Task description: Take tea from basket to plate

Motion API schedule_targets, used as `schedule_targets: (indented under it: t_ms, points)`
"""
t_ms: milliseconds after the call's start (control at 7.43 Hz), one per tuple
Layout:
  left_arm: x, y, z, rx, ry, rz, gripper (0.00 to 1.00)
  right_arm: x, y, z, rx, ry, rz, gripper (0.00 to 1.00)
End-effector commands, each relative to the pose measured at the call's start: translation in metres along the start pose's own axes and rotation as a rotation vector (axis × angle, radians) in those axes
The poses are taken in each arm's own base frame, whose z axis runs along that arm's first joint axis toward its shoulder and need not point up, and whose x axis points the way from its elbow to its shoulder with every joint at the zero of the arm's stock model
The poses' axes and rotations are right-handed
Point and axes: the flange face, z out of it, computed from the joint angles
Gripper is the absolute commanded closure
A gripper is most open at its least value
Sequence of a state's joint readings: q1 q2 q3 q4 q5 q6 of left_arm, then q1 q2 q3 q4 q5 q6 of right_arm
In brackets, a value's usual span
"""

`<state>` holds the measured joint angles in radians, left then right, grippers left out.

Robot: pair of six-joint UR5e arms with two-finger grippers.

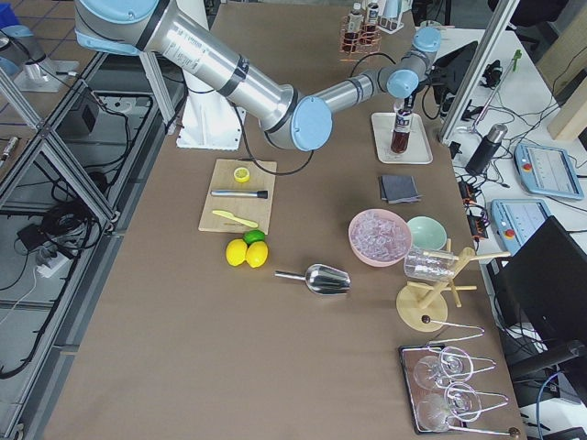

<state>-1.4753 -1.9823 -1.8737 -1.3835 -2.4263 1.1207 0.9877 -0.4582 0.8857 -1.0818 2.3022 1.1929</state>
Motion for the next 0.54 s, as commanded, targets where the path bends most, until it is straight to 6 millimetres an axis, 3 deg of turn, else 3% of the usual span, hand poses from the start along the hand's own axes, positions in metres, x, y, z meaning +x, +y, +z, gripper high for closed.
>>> schedule_targets:
  t_ms: [0, 269, 404]
  points:
    - [-0.038, 0.027, 0.017, -0.031, -0.060, 0.094, 1.00, 0.005, 0.001, 0.003, -0.008, 0.004, -0.027, 0.45]
    - [-0.054, 0.024, 0.020, -0.086, -0.083, 0.092, 1.00, 0.004, 0.005, -0.001, -0.012, -0.003, -0.037, 0.01]
    - [-0.063, 0.025, 0.024, -0.111, -0.086, 0.086, 1.00, 0.005, 0.014, -0.011, -0.014, 0.001, -0.086, 0.00]
